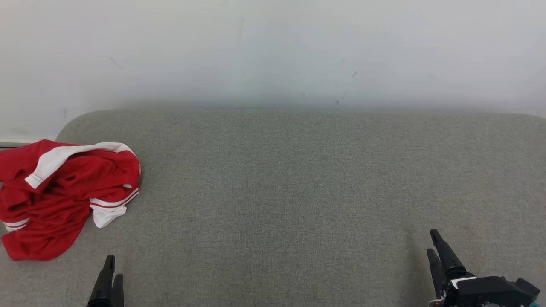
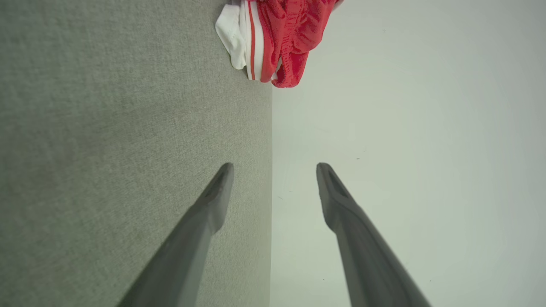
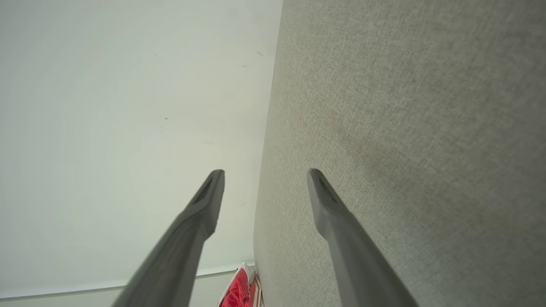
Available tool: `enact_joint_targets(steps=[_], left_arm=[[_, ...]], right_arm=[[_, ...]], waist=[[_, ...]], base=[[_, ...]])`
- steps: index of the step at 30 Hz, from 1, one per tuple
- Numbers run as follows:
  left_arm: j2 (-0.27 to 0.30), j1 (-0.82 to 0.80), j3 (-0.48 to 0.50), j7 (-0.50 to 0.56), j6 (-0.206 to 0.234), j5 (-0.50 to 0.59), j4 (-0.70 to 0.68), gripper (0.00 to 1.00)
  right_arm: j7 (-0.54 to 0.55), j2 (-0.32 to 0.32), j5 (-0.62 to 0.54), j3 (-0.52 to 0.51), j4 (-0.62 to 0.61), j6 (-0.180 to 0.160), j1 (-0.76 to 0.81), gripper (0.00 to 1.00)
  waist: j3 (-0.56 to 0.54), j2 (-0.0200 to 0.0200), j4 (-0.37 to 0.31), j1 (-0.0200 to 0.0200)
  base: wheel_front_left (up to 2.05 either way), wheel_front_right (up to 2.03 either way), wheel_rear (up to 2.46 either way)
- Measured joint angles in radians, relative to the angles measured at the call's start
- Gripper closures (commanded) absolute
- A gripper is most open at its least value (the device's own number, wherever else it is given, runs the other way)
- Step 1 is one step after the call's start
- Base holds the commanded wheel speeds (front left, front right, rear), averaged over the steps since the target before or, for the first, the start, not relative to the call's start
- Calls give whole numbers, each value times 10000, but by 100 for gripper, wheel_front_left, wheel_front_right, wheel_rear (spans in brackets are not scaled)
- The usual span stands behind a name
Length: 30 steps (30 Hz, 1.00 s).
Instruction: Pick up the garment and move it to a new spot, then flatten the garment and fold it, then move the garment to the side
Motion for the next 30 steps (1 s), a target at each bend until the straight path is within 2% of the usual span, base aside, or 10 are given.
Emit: enact_joint_targets(steps=[10, 19, 30], left_arm=[[117, -38, -278, -366, 401, 897, 56, 0], [257, -53, -481, -675, 738, 2071, 111, 0], [303, -56, -702, -1055, 1003, 3350, 299, 0]], right_arm=[[-428, -102, -748, 458, 184, -261, -278, 0], [-796, -353, -1914, 1053, 403, -688, -541, 0], [-1145, -596, -3379, 1753, 692, -1047, -882, 0]], waist=[[-83, 0, -39, 0], [-164, 0, -78, 0], [-282, 0, -106, 0]], base=[[0, 0, 0], [0, 0, 0], [0, 0, 0]])
